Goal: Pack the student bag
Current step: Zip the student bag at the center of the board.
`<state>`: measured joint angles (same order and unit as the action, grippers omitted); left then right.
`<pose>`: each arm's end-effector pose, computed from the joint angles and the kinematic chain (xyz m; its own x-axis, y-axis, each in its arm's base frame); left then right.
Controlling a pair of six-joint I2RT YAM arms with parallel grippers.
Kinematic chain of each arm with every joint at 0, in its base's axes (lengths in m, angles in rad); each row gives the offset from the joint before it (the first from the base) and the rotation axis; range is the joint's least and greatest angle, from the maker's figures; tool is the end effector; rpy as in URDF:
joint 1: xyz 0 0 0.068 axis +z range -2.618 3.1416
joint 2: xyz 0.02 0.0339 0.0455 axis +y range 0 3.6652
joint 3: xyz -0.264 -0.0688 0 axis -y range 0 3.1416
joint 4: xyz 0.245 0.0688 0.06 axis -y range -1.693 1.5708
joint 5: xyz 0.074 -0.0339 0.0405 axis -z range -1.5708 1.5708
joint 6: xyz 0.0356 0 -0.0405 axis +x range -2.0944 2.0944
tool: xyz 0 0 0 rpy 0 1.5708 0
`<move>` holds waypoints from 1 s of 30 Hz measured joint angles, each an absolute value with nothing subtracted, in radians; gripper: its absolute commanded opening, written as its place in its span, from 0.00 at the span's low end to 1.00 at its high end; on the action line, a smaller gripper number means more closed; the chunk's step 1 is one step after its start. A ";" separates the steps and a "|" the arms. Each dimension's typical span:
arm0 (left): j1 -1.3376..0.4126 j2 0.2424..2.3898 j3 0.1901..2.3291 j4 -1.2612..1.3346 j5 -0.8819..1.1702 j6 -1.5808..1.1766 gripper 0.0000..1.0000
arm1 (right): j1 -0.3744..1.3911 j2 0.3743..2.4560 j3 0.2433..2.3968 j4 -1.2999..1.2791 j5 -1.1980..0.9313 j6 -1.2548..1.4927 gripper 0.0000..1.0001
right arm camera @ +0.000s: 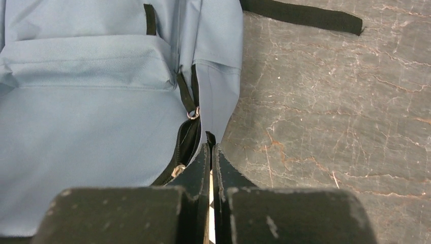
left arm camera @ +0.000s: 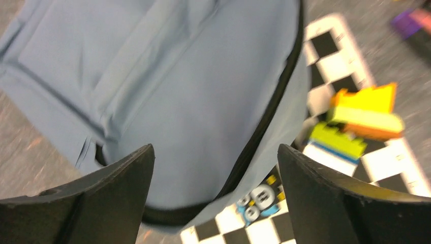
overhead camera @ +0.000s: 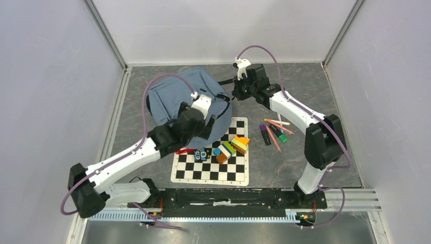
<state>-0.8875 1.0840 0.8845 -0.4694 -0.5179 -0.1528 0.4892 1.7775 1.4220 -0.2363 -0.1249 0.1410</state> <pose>0.1594 -0.1679 0.2920 -0.4522 0.3460 -0.8221 0.3640 0.9130 0.1840 0.3647 0.1992 0.2819 -0.5659 -0.1433 -0.8119 -0.4828 0.8559 0.1854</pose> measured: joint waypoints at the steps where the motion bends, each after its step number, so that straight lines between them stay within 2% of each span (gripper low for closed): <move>1: -0.887 1.115 0.934 -0.466 -0.508 -0.156 1.00 | 0.486 1.764 1.408 -0.233 -0.131 0.141 0.00; 7: -0.879 1.334 1.136 -0.379 -0.414 -0.169 1.00 | 0.485 1.701 1.361 -0.233 -0.154 0.141 0.00; 15: -0.870 1.566 1.203 -0.283 -0.382 -0.196 0.98 | 0.486 1.691 1.359 -0.233 -0.157 0.154 0.00; 16: -0.868 1.576 1.201 -0.267 -0.382 -0.197 0.94 | 0.486 1.691 1.359 -0.233 -0.157 0.157 0.00; 18: -0.864 1.590 1.198 -0.245 -0.381 -0.200 0.77 | 0.486 1.691 1.359 -0.233 -0.157 0.160 0.00; 22: -0.858 1.629 1.197 -0.225 -0.384 -0.221 0.19 | 0.486 1.686 1.359 -0.233 -0.157 0.163 0.00; 24: -0.855 1.637 1.188 -0.224 -0.392 -0.225 0.04 | 0.486 1.682 1.359 -0.234 -0.158 0.164 0.00; 30: -0.851 1.583 1.124 -0.191 -0.391 -0.218 0.02 | 0.490 1.682 1.359 -0.234 -0.157 0.168 0.00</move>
<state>-0.8513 1.5829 1.1236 -0.1909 -0.3908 -0.2184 0.4904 1.6825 1.3590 -0.2344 -0.1570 0.1684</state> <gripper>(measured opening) 0.064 0.004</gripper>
